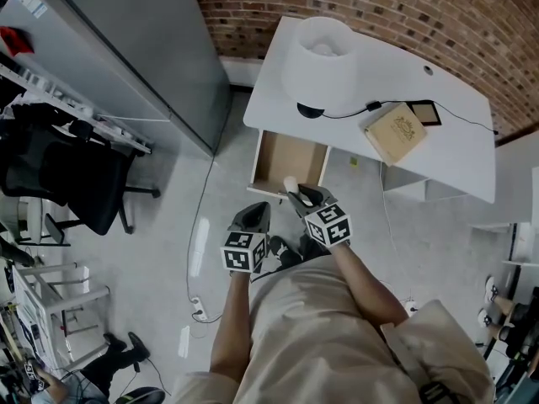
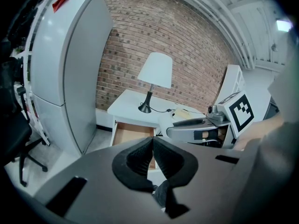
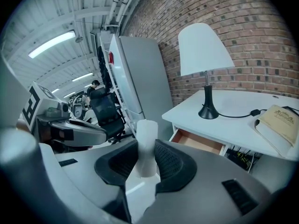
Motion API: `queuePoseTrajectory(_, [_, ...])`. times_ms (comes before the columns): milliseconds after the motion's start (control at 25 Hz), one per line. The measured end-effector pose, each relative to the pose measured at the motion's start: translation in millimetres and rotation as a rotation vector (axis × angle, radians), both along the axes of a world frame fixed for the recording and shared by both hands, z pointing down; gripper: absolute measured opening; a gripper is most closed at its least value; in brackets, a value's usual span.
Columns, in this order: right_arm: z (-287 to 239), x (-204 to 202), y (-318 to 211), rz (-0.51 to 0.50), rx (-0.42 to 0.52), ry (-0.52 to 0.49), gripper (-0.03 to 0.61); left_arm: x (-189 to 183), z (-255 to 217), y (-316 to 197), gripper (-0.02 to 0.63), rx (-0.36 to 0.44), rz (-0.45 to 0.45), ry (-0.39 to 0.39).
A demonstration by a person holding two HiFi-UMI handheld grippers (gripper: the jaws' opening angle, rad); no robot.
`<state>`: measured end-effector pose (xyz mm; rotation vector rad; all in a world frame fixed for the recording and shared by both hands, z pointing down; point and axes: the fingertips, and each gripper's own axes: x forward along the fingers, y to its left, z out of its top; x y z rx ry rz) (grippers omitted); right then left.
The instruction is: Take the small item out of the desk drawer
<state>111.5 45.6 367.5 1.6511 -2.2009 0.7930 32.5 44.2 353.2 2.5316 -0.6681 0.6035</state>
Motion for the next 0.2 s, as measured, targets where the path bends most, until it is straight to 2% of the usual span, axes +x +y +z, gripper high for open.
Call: queuePoseTrajectory(200, [-1.6, 0.5, -1.1, -0.005, -0.006, 0.008, 0.138, 1.2, -1.2, -1.2, 0.017, -0.006, -0.006, 0.013])
